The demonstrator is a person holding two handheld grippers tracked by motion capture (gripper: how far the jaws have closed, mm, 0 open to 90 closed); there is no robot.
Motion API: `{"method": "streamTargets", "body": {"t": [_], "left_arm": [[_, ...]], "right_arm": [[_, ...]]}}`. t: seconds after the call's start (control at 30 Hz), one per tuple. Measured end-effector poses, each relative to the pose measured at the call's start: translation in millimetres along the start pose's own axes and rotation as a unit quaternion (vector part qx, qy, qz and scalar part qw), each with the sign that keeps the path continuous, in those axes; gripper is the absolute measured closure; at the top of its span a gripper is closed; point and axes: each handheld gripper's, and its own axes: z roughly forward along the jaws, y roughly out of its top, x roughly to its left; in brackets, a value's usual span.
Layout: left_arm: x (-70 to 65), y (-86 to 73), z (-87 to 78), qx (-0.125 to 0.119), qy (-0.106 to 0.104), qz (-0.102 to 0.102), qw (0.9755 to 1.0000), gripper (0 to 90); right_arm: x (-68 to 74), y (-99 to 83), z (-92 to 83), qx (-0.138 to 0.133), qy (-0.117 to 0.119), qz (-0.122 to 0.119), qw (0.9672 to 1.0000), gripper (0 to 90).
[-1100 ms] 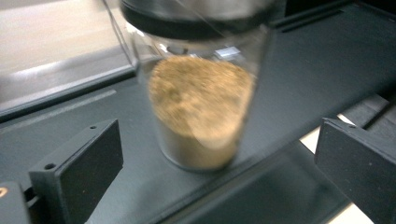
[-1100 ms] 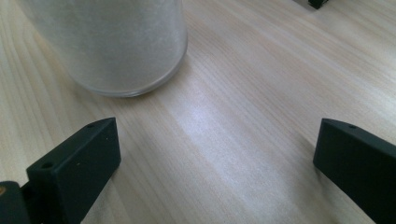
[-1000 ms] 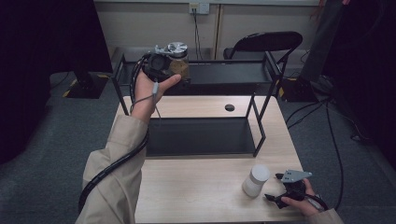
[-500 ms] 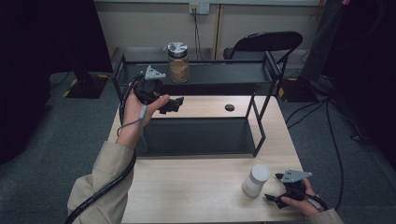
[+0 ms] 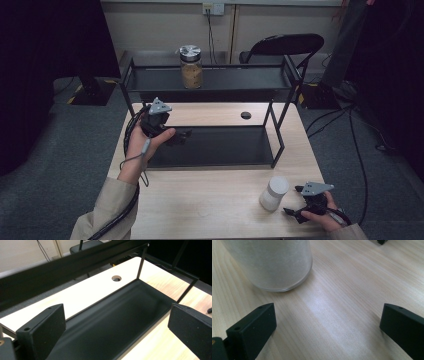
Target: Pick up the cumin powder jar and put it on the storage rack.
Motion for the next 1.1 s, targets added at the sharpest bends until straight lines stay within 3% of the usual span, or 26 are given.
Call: {"method": "streamTargets", "body": {"t": [0.47,1.1], "left_arm": [[-0.9,-47.0,3.4,-0.002,-0.010,-0.007,0.9999,0.7],[-4.3,-90.7,6.6,0.006,-0.018,-0.006,0.9998,0.7]], "right_arm": [[0.0,0.1,0.0,0.000,0.000,-0.001,1.0000,0.0],[0.1,0.0,0.0,0.000,-0.001,-0.001,1.0000,0.0]]}}
